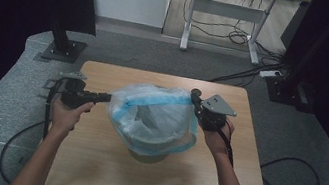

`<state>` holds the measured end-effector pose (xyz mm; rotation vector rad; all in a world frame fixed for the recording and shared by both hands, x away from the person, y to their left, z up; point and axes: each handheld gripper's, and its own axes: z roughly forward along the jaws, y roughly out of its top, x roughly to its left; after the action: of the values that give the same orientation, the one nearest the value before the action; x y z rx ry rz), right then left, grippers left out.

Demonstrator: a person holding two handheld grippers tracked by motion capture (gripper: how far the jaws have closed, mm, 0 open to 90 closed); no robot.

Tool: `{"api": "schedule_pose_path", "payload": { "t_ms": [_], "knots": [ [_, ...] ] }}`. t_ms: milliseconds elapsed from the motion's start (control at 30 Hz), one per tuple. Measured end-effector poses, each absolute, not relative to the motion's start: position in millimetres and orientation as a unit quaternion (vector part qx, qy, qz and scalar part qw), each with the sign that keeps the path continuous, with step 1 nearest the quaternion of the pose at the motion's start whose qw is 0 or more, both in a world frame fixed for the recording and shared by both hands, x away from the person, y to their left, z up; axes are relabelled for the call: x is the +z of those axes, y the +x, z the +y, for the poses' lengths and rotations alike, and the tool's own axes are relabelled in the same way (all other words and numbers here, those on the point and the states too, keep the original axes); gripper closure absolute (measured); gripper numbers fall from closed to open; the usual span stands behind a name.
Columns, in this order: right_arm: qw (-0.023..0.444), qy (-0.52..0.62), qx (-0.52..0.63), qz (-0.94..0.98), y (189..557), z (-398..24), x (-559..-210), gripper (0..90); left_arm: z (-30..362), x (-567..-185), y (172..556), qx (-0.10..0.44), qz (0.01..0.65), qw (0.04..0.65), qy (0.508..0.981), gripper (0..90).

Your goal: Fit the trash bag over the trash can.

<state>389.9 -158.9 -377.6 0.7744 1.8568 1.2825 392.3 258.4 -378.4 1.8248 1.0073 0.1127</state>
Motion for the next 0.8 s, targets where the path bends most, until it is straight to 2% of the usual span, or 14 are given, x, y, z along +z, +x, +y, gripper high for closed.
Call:
{"api": "schedule_pose_path", "payload": {
  "t_ms": [433, 800],
  "knots": [
    [0.339, 0.333, 0.513, 0.715, 430, -154, -400, 89.1, 252, -395, 414, 0.038, 0.429, 0.49, 0.758, 89.5],
    [0.319, 0.358, 0.505, 0.718, 443, -148, -423, 89.1, 241, -418, 436, 0.02, 0.449, 0.462, 0.765, 89.5]
  ]
}}
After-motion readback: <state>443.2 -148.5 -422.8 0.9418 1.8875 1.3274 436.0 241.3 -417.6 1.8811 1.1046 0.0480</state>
